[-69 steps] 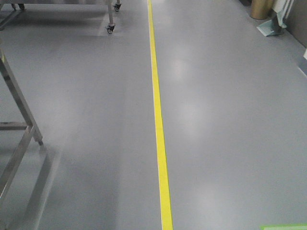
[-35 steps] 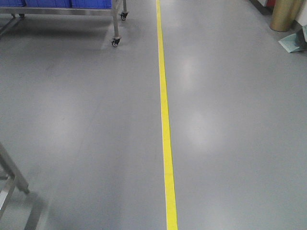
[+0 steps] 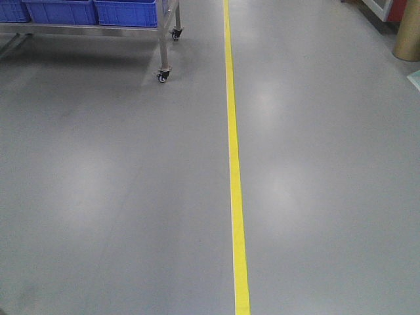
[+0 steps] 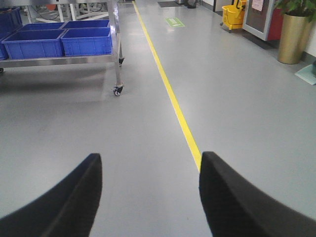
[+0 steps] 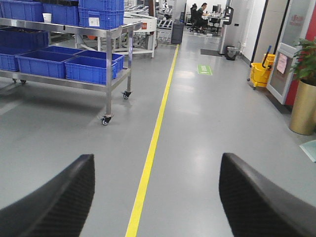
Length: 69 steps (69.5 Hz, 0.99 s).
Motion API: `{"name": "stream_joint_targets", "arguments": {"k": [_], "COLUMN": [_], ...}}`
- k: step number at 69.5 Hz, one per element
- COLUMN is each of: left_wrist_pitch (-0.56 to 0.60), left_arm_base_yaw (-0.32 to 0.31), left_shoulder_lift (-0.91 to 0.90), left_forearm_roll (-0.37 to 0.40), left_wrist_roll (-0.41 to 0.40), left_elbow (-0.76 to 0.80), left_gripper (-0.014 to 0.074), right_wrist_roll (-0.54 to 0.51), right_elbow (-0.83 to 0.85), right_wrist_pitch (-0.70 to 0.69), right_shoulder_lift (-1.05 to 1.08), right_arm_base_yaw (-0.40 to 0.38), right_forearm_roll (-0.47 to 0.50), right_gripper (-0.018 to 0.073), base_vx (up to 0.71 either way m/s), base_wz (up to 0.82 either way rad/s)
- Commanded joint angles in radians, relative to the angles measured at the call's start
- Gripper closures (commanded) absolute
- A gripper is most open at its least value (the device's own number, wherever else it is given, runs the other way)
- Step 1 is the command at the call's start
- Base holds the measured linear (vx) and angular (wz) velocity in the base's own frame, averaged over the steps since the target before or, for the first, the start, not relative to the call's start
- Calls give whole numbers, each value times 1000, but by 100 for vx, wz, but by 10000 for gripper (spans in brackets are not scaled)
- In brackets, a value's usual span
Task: Move and align brake pads A on conveyor
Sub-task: 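Drive along the yellow floor line past the blue bin racks, then turn and drive up to the steel table with two brake pads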
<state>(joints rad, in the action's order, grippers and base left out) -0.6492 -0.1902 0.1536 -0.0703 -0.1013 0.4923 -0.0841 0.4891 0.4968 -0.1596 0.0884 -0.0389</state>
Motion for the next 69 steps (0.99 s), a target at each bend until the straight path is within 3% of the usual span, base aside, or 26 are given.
{"name": "stream_joint_targets", "arguments": {"k": [1,41,69], "left_wrist_pitch": [70,70,70], "left_arm_base_yaw": [-2,-2,-3], "left_shoulder_lift": [19,19,19], "left_forearm_roll": [2,2,2], "left_wrist_roll": [-4,-4,-4], "left_elbow": [23,23,23], "left_gripper": [188,188,188], "right_wrist_roll": [-9,-9,-9], "right_elbow": [24,24,24], "right_wrist_pitch": [-76,-76,-76], "right_shoulder_lift": [-15,-15,-15], "right_arm_base_yaw": [-4,-4,-4], "right_forearm_roll": [-6,-6,-6], "right_gripper": [52,52,52], "base_vx": [56,41,21], "base_wz": [10,17,81]}}
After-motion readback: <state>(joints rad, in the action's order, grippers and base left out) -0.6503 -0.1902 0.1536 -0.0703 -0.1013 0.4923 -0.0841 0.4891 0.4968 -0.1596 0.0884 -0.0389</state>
